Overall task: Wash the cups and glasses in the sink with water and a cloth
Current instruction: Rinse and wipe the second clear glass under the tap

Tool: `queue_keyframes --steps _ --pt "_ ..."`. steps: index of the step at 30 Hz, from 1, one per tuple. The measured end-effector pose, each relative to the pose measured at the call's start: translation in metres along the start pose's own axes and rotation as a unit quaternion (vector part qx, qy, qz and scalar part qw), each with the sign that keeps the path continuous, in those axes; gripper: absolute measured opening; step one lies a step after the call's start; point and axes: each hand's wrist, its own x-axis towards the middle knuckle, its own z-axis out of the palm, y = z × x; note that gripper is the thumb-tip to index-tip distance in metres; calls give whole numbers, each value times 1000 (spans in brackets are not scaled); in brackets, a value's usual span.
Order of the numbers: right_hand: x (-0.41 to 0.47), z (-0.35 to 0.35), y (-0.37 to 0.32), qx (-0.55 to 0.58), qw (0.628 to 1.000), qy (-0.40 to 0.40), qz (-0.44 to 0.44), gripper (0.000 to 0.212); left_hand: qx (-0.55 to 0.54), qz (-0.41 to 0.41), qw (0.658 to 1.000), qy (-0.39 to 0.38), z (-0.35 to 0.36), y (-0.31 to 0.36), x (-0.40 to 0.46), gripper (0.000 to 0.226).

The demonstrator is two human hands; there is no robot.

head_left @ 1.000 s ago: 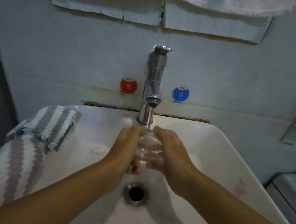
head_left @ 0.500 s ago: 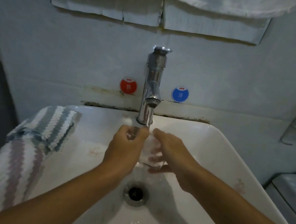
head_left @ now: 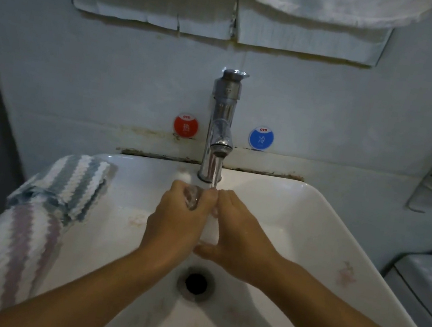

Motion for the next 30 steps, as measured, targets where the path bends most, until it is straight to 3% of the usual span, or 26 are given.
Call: queue_keyframes --steps 6,12,19,24,30 --pt "2 -8 6 133 980 -27 145 62 -89 9 993 -81 2 3 -1 35" --pt "3 -11 11 148 979 -60 128 69 -162 -71 978 -106 -7 3 0 42" --pt "4 -8 11 184 969 -50 160 68 -181 -63 978 -88 -5 -2 6 17" --pt "4 -5 17 179 967 -25 180 69 -209 -60 967 -131 -6 -1 6 30" --pt "2 -7 12 176 976 -35 120 68 -196 -48 975 -88 -9 -1 5 29"
